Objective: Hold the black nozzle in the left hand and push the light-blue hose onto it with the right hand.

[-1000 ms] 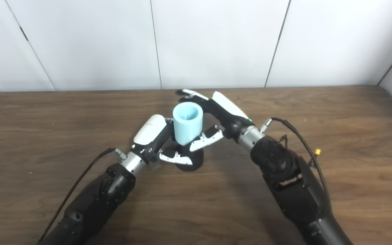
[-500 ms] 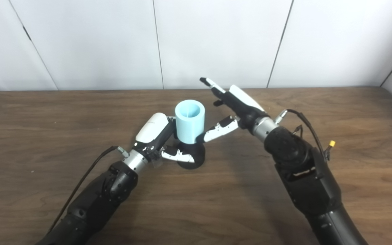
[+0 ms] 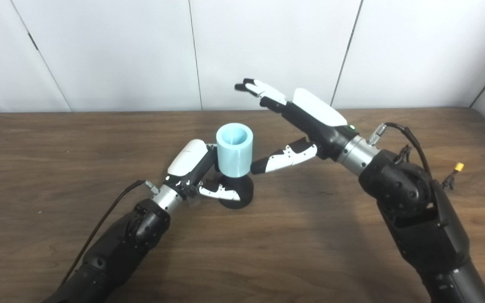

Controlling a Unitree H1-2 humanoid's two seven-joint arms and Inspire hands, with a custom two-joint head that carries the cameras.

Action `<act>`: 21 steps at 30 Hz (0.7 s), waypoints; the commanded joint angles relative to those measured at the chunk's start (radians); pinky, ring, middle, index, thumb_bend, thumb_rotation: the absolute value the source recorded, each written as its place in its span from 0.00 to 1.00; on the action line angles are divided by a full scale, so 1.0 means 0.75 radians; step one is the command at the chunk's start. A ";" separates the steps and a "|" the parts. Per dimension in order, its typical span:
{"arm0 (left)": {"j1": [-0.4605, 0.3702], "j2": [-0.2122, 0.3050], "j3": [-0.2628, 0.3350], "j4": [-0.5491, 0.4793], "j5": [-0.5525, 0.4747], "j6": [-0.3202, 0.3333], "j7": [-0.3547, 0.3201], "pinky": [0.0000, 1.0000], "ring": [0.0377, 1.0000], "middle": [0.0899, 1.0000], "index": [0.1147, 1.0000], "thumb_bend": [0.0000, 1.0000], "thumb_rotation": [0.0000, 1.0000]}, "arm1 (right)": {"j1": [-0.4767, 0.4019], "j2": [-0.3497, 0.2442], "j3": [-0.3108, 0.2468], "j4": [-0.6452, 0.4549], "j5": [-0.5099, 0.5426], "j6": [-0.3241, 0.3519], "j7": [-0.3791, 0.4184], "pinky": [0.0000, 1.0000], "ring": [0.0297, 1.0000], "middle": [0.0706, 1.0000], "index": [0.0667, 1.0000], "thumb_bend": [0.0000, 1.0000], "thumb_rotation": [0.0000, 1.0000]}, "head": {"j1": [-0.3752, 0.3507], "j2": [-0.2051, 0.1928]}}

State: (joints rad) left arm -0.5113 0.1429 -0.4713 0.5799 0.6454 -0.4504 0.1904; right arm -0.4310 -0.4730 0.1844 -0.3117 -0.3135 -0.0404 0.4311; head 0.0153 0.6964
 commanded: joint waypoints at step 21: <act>0.123 0.017 -0.046 0.143 0.026 0.000 -0.019 0.35 0.38 0.44 0.43 0.50 0.00 | -0.073 -0.040 0.125 0.007 -0.340 -0.265 0.074 0.97 1.00 1.00 0.99 0.76 1.00 | 0.001 0.003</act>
State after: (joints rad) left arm -0.5213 0.1405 -0.4772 0.5951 0.6439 -0.4584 0.1949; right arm -0.4449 -0.4771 0.2883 -0.2882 -0.5709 -0.2280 0.4796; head 0.0153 0.6979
